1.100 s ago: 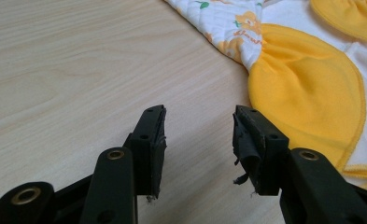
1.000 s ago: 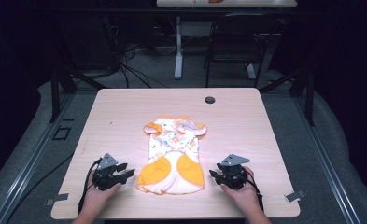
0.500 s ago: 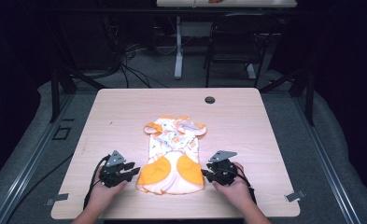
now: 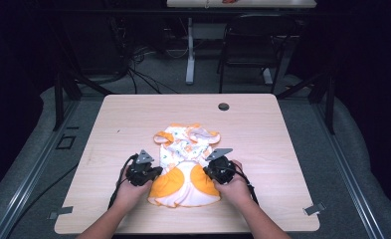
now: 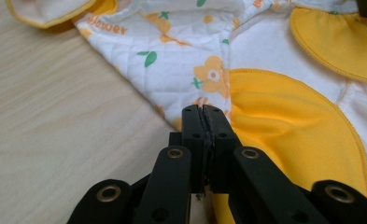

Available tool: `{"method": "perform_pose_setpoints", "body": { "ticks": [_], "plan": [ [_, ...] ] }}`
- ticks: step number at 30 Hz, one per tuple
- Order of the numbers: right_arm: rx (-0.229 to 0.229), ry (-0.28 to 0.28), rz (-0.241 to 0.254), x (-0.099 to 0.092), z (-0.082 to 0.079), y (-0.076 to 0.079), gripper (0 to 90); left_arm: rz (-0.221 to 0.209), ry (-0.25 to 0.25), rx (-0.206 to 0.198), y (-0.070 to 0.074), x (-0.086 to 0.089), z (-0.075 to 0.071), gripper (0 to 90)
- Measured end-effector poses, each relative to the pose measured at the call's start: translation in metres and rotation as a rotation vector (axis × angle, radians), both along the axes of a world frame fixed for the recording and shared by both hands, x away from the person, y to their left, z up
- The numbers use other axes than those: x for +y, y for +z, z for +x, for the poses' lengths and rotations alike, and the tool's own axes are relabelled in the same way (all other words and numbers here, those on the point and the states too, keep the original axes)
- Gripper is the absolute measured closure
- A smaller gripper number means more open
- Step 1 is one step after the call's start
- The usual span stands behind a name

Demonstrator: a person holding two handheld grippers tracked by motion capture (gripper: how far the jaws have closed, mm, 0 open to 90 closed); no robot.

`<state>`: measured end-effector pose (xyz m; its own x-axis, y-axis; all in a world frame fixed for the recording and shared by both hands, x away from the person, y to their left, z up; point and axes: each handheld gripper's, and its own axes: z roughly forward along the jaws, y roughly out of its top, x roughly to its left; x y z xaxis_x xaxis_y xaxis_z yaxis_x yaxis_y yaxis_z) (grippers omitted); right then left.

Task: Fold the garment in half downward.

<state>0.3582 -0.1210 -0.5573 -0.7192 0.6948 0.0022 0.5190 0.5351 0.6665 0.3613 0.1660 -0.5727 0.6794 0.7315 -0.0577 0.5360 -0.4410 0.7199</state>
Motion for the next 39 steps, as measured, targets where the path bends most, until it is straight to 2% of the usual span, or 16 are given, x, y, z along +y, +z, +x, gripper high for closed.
{"method": "perform_pose_setpoints", "body": {
  "ticks": [5,7,9,13,18,22,32,35,37,39],
  "plan": [
    [0.014,-0.009,-0.012,0.008,0.007,-0.006,89.8,0.002,-0.009,-0.013,0.002,-0.01,0.002,89.2],
    [0.029,-0.007,-0.026,0.008,0.008,-0.008,89.8,0.006,-0.029,0.003,0.001,-0.013,0.002,89.4],
    [0.041,-0.003,-0.028,0.007,0.008,-0.011,89.8,0.027,-0.039,-0.001,-0.001,-0.015,0.001,89.4],
    [0.041,-0.005,-0.022,0.007,0.006,-0.011,89.9,0.038,-0.05,0.007,-0.001,-0.016,0.0,89.4],
    [0.047,0.025,-0.035,0.008,-0.001,-0.011,89.8,0.054,-0.072,0.005,-0.001,-0.014,-0.005,89.3],
    [0.043,0.049,-0.039,0.009,-0.01,-0.011,89.8,0.047,-0.084,0.001,-0.002,-0.011,-0.011,89.3],
    [0.064,0.111,-0.053,0.012,-0.031,-0.009,89.7,0.038,-0.14,0.031,-0.001,-0.003,-0.032,89.3],
    [0.075,0.124,-0.051,0.011,-0.034,-0.008,89.6,0.038,-0.146,0.043,0.0,-0.003,-0.035,89.2],
    [0.088,0.13,-0.047,0.01,-0.034,-0.005,89.5,0.041,-0.15,0.038,0.003,-0.004,-0.036,88.9],
    [0.078,0.137,-0.047,0.009,-0.032,0.001,89.5,0.039,-0.157,0.031,0.009,-0.004,-0.034,88.8]
  ]
}}
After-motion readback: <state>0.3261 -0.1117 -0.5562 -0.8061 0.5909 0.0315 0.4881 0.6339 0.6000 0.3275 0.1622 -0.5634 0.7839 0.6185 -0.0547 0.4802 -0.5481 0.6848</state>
